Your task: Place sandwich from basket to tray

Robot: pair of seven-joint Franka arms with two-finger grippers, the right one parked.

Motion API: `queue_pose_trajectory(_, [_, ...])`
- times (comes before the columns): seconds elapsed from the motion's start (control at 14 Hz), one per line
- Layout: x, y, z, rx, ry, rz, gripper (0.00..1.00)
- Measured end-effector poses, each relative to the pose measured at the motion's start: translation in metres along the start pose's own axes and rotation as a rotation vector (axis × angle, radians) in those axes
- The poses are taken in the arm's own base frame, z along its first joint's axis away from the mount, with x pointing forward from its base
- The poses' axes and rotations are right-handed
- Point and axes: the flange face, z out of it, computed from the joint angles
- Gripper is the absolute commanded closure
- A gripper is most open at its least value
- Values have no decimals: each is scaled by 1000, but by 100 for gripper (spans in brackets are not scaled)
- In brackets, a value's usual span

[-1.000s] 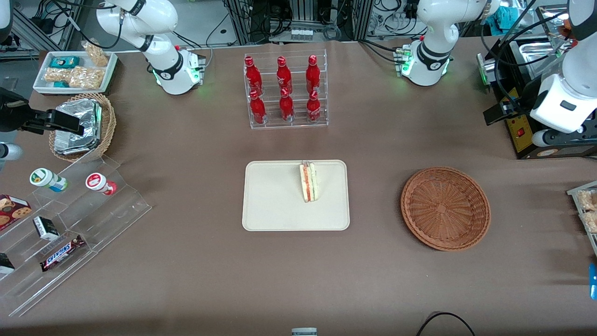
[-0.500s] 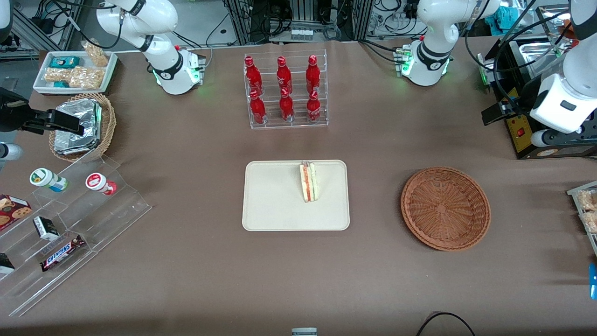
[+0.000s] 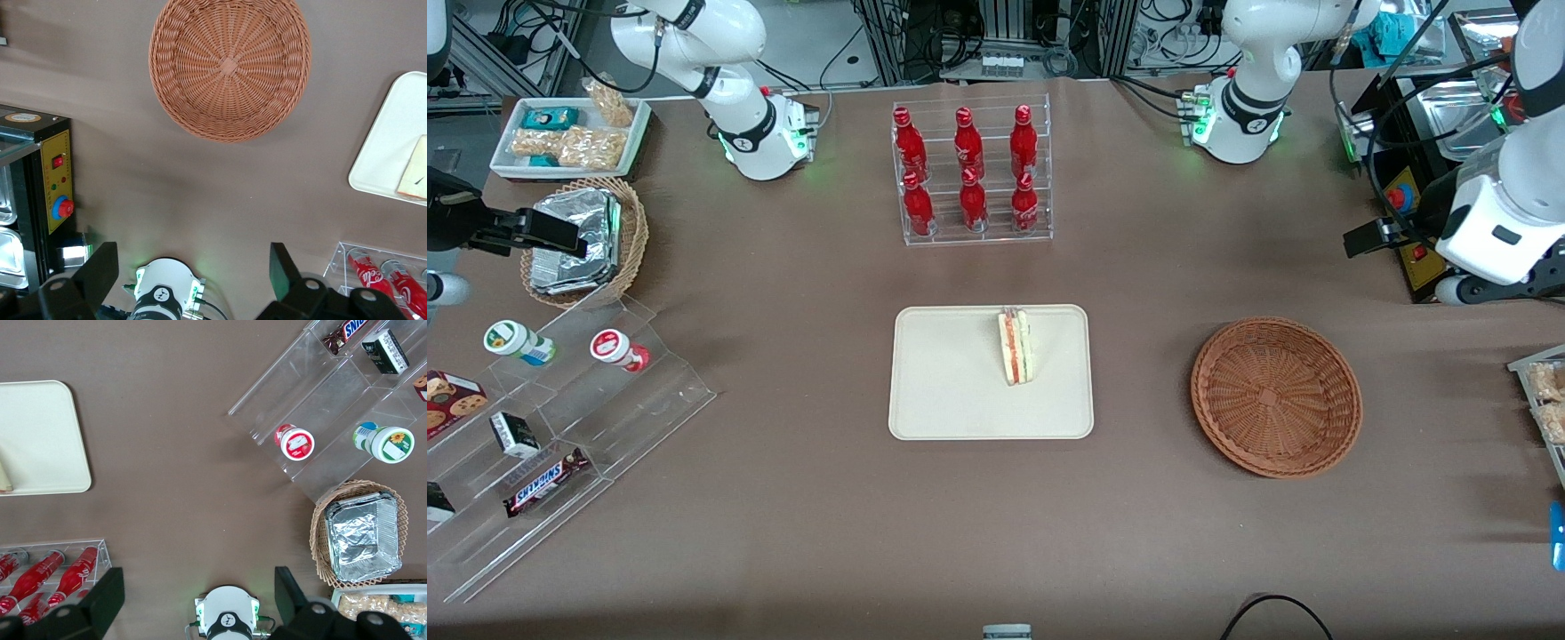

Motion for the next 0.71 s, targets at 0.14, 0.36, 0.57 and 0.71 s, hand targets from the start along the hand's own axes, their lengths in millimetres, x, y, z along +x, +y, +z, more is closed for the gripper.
queue_pose_trajectory(0.14, [0,-3,-6,-8,12,-4,0])
queue_pose_trajectory(0.36, [0,-2,-6,-11,11,-2,0])
queue_pose_trajectory(0.57, [2,-1,-5,-10,8,-2,0])
queue_pose_trajectory(0.71, [2,-1,-5,-10,8,-1,0])
